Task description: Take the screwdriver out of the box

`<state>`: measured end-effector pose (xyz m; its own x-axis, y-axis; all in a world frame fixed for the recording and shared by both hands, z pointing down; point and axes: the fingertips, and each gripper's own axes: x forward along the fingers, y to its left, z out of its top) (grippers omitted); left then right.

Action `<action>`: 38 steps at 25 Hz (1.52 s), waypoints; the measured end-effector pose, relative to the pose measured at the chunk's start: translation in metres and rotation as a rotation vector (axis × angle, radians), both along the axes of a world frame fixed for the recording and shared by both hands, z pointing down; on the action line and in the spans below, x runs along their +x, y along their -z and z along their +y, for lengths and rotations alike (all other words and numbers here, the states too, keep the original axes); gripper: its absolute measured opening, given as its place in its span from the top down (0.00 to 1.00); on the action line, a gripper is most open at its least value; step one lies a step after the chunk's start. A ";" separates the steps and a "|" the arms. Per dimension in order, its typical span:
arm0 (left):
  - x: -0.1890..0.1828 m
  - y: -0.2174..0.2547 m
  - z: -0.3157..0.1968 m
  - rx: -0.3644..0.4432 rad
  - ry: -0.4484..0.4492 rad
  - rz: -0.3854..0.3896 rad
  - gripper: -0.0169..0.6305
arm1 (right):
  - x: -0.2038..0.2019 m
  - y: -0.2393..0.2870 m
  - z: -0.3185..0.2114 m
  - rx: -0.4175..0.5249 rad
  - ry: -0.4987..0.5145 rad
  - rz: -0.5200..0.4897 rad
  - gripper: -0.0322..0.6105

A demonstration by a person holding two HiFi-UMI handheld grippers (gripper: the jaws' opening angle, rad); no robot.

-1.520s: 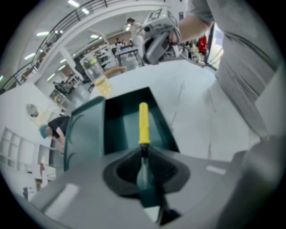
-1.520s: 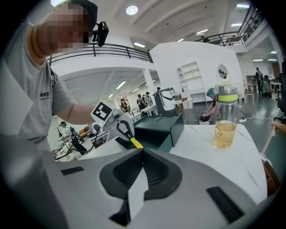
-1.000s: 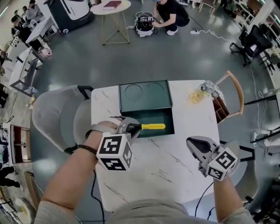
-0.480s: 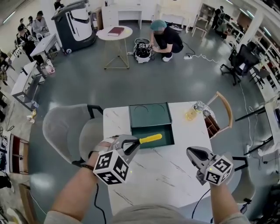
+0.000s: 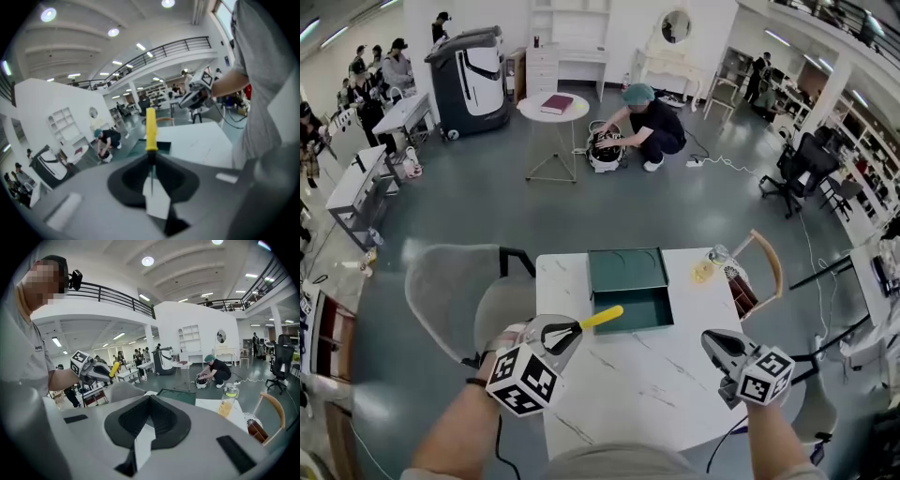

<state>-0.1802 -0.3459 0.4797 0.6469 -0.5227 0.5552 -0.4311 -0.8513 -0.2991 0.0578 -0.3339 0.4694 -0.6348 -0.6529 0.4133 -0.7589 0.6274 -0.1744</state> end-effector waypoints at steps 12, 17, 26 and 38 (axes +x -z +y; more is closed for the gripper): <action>0.005 0.031 0.057 -0.008 0.101 0.096 0.89 | 0.025 0.019 0.026 0.048 0.029 -0.046 0.94; 0.049 0.036 0.087 -0.015 0.143 0.115 0.89 | 0.050 0.021 0.043 0.074 0.086 -0.067 0.94; 0.155 0.048 0.137 -0.003 0.217 0.127 0.89 | 0.114 0.027 0.083 0.096 0.182 -0.118 0.94; 0.212 0.071 0.203 0.047 0.338 0.155 0.89 | 0.151 0.045 0.135 0.127 0.328 -0.145 0.94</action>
<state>0.0315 -0.1433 0.4084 0.5079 -0.7438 0.4344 -0.7290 -0.6398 -0.2433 0.2087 -0.1990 0.4248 -0.8646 -0.4452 0.2327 -0.4870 0.8565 -0.1707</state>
